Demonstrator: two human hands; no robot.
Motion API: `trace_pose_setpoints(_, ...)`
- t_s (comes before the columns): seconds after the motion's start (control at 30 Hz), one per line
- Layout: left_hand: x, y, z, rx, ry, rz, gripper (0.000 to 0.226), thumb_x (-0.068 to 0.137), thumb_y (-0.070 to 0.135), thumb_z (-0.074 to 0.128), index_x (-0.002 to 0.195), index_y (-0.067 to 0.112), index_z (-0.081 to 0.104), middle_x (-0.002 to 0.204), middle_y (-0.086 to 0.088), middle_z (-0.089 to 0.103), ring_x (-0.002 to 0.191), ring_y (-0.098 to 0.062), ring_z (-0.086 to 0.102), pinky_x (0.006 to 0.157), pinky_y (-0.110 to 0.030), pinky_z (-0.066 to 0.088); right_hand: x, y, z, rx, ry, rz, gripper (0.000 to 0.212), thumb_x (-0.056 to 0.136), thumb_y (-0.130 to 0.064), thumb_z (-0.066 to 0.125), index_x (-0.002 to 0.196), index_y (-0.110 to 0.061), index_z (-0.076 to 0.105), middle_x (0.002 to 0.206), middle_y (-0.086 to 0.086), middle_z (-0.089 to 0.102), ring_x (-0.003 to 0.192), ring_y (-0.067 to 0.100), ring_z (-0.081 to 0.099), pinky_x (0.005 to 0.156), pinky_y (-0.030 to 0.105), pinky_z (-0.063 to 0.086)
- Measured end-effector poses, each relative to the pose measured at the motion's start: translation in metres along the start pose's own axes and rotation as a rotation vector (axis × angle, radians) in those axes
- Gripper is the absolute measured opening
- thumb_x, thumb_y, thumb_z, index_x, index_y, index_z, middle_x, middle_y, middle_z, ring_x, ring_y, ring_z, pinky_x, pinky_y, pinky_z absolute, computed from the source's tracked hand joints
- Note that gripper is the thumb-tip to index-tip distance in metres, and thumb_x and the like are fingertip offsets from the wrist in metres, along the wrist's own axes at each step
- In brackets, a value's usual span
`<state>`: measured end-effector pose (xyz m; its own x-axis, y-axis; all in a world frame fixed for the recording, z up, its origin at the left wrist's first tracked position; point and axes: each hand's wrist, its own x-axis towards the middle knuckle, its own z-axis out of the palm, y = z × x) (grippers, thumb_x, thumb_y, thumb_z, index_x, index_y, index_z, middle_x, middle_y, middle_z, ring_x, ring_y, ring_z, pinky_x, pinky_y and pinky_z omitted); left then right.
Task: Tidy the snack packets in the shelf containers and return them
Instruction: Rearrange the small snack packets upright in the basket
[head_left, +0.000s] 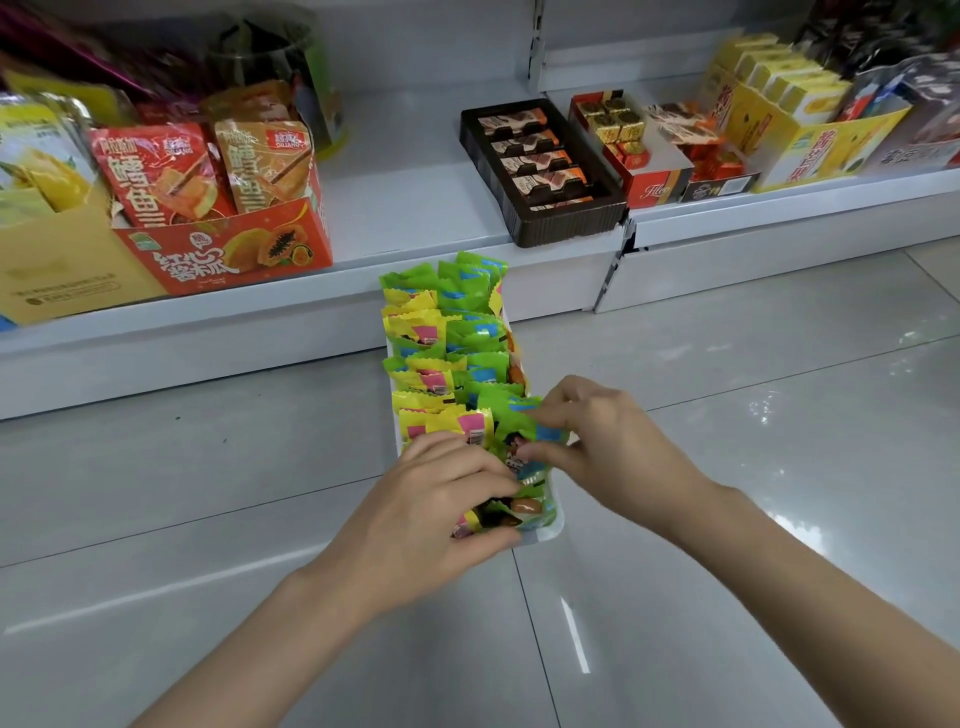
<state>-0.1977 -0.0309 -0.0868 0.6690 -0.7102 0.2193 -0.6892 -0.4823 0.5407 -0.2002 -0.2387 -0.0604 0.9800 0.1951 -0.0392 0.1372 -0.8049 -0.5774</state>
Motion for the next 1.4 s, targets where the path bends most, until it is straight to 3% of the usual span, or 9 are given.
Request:
trace_pose_setpoints(0.2,-0.005,-0.005,0.002,-0.037,0.047,0.004,0.026,0.084,0.035,0.074,0.104,0.018,0.078,0.115,-0.004,0.061,0.096,-0.015,0.06,0.092,-0.034,0.045,-0.01,0.012,0.001,0.167,0.172,0.101,0.015,0.073,-0.025,0.087,0.086,-0.02,0.081,0.064,-0.023,0.067,0.072,-0.003,0.065,0.064,0.001,0.04)
trace_pose_setpoints(0.33,-0.003,-0.003,0.001,-0.049,0.043,0.002,0.021,0.083,0.027,0.076,0.101,0.018,0.078,0.125,-0.01,0.055,0.095,-0.015,0.055,0.085,-0.03,0.046,-0.006,0.008,0.015,0.109,0.08,-0.014,0.005,0.081,-0.019,0.081,0.085,-0.016,0.081,0.078,0.002,0.075,0.07,0.009,0.063,0.064,0.013,0.044)
trace_pose_setpoints(0.43,0.0,-0.003,-0.002,-0.024,0.005,0.019,0.021,0.08,0.025,0.081,0.1,0.018,0.079,0.13,-0.012,0.057,0.095,-0.013,0.052,0.084,-0.029,0.045,0.0,0.008,0.012,0.08,0.01,-0.115,0.008,0.087,-0.019,0.075,0.091,-0.016,0.082,0.079,0.003,0.073,0.071,0.017,0.063,0.068,0.027,0.047)
trace_pose_setpoints(0.53,0.002,-0.004,-0.005,0.021,-0.008,0.036,0.023,0.079,0.027,0.082,0.1,0.018,0.078,0.128,-0.01,0.062,0.093,-0.02,0.062,0.088,-0.043,0.05,0.001,0.016,0.002,0.18,-0.029,-0.049,0.009,0.09,-0.022,0.073,0.092,-0.023,0.081,0.078,-0.005,0.073,0.069,0.009,0.065,0.068,0.023,0.05)
trace_pose_setpoints(0.63,0.004,-0.004,-0.006,0.054,0.02,0.055,0.023,0.079,0.03,0.08,0.099,0.018,0.078,0.121,-0.004,0.067,0.094,-0.024,0.064,0.086,-0.047,0.051,0.002,0.029,-0.009,0.251,0.157,0.061,0.009,0.087,-0.022,0.075,0.094,-0.028,0.079,0.076,-0.015,0.071,0.07,0.002,0.067,0.066,0.016,0.052)
trace_pose_setpoints(0.83,0.003,-0.003,-0.005,0.094,0.053,0.11,0.022,0.08,0.03,0.081,0.099,0.018,0.079,0.117,0.007,0.071,0.113,-0.027,0.062,0.094,-0.046,0.049,0.001,0.026,0.005,0.178,0.238,-0.009,0.025,0.078,-0.017,0.084,0.103,-0.017,0.078,0.087,-0.004,0.067,0.078,0.007,0.067,0.073,0.017,0.057)
trace_pose_setpoints(1.13,0.002,-0.003,0.002,-0.015,0.074,0.095,0.02,0.081,0.017,0.082,0.099,0.01,0.077,0.112,0.004,0.072,0.099,-0.02,0.063,0.09,-0.03,0.051,0.006,0.021,0.033,0.43,0.223,0.182,0.027,0.073,-0.02,0.087,0.075,-0.039,0.068,0.072,-0.009,0.066,0.067,0.003,0.062,0.062,0.009,0.048)
trace_pose_setpoints(1.27,0.002,-0.005,0.0,-0.031,0.072,0.087,0.019,0.081,0.019,0.082,0.097,0.01,0.077,0.109,0.004,0.073,0.099,-0.017,0.064,0.09,-0.029,0.051,0.005,0.024,0.031,0.26,0.32,0.054,0.015,0.079,-0.016,0.083,0.073,-0.019,0.069,0.08,-0.007,0.061,0.077,0.007,0.06,0.065,0.011,0.049)
trace_pose_setpoints(1.4,0.003,-0.005,0.0,-0.031,0.075,0.071,0.019,0.08,0.02,0.083,0.096,0.012,0.078,0.107,0.006,0.074,0.097,-0.015,0.065,0.088,-0.03,0.052,0.004,0.022,0.002,0.432,0.299,0.012,0.013,0.085,-0.016,0.074,0.077,-0.018,0.064,0.096,-0.003,0.066,0.088,0.008,0.066,0.08,0.02,0.055)
